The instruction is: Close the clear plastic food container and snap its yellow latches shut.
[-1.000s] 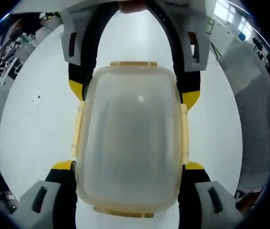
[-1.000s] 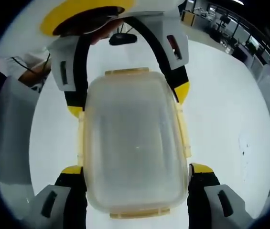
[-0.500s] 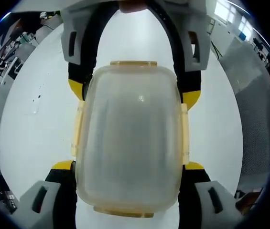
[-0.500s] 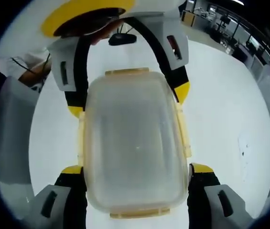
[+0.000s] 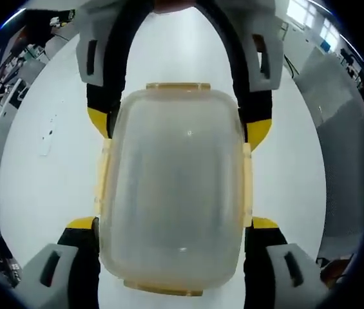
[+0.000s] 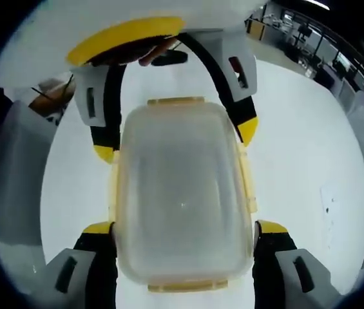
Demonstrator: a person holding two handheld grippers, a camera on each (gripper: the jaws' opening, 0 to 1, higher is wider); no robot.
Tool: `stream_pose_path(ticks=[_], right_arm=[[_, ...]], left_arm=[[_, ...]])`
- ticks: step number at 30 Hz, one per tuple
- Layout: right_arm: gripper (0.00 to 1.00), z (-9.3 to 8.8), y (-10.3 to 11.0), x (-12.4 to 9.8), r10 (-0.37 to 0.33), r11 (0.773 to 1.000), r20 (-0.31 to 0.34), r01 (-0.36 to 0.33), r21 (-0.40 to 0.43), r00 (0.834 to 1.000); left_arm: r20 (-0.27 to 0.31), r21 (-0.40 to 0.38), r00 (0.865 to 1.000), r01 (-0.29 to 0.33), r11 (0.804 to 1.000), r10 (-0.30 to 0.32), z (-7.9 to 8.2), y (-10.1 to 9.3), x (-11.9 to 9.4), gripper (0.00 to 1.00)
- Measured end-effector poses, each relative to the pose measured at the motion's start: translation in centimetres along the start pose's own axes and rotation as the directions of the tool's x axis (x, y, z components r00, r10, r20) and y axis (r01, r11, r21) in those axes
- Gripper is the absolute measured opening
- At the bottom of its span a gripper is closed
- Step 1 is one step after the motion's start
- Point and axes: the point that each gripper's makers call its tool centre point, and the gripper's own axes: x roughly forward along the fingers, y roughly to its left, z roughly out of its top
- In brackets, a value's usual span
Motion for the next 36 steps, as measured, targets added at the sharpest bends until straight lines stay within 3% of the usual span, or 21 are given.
stream_pose_path(ticks=[8,10,14,22,27,30,32,34,36], right_arm=[[0.94,0.4,-0.6,-1.0,-0.066,0.997,0.148,0.057,0.060,0.987],[0.95,0.7,-0.5,-1.5,-0.093,0.990,0.214,0.068,0.123,0.972],[0.97,0.6,-1.0,-2.4,-0.175,0.974,0.279,0.125,0.189,0.944],[0.98,0.4,-1.3,-3.8,-0.332,0.919,0.377,0.208,0.334,0.865],[0.97,0.1,-0.9,-4.3,-0.373,0.890,0.403,0.199,0.411,0.835],[0.97,0.3,-0.8,-5.0,-0.421,0.853,0.444,0.178,0.491,0.791],[0.97,-0.3,-0.7,-5.2,-0.445,0.831,0.430,0.184,0.525,0.786],[0.97,-0.6,-0.8,-5.4,-0.472,0.816,0.428,0.198,0.543,0.771],[0.97,-0.6,-0.6,-5.8,-0.492,0.797,0.436,0.188,0.573,0.754]], left_arm=[[0.131,-0.041,0.990,-0.043,0.998,0.048,0.8,0.6,-0.9,0.98],[0.172,-0.093,0.983,-0.052,0.994,0.068,0.9,0.6,-1.1,0.98],[0.257,-0.218,0.957,-0.078,0.973,0.134,1.1,1.0,-1.6,0.99],[0.338,-0.386,0.906,-0.115,0.915,0.256,0.2,1.4,-3.0,0.97],[0.368,-0.499,0.875,-0.101,0.861,0.316,-1.0,0.7,-3.7,0.96],[0.385,-0.547,0.849,-0.107,0.830,0.363,-1.3,0.7,-4.3,0.96],[0.369,-0.587,0.845,-0.112,0.801,0.388,-2.0,0.4,-4.6,0.94],[0.380,-0.630,0.831,-0.088,0.771,0.406,-2.2,-0.1,-5.0,0.94],[0.375,-0.640,0.831,-0.088,0.764,0.410,-2.7,-0.6,-5.2,0.94]])
